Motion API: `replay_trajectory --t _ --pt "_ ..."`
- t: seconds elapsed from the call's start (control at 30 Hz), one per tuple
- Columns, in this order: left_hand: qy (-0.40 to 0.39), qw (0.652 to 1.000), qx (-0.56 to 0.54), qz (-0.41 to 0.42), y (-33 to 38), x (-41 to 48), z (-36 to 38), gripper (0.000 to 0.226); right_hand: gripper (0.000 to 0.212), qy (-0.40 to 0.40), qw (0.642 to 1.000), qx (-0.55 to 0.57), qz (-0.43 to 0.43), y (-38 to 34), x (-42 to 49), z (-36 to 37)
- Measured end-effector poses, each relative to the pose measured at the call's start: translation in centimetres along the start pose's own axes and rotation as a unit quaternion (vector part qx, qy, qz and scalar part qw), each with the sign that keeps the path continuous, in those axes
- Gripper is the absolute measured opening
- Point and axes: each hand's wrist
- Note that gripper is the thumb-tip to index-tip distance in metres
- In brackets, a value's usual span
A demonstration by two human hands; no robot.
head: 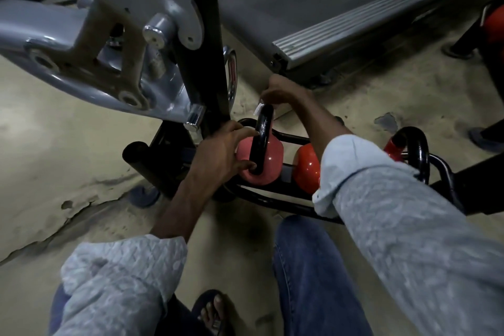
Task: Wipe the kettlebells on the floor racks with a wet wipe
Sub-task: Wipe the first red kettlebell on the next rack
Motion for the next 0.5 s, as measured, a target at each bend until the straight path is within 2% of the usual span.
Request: replay_trajectory --t 0.17,0.27,0.33,0.37,0.43,0.5 --pt "-0.005 1.000 -0.017 0.001 -0.2 0.1 0.0 0.075 0.017 -0.086 0.991 -0.092 -0.042 -2.0 0.6 -1.3" --pt "-0.004 1.000 -0.009 0.003 -0.3 -0.1 0.1 0.075 0.012 -0.083 0.972 -0.192 -0.105 -2.3 -0.4 -1.8" --pt "-0.002 1.000 -0.013 0.003 -0.3 -0.2 0.2 0.075 0.023 -0.061 0.977 -0.146 -0.142 -2.3 -1.0 -1.7" --pt "-0.003 1.000 -0.016 0.003 -0.3 -0.1 0.2 0.075 0.027 -0.091 0.966 -0.194 -0.142 -2.1 -1.2 -1.9" --pt "-0.004 1.000 -0.016 0.001 -0.2 -0.1 0.2 0.076 0.024 -0.103 0.977 -0.158 -0.098 -2.0 -0.3 -1.7" --pt "-0.003 1.000 -0.014 -0.003 -0.2 -0.1 0.2 0.075 0.023 -0.096 0.979 -0.149 -0.097 -2.0 -0.2 -1.8"
Point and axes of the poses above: each hand's wrist, its own x-axis towards the middle knuckle, its own z-axis out of the palm, y = z × x, and after that the axes turned 8 degrees about -y, right-handed
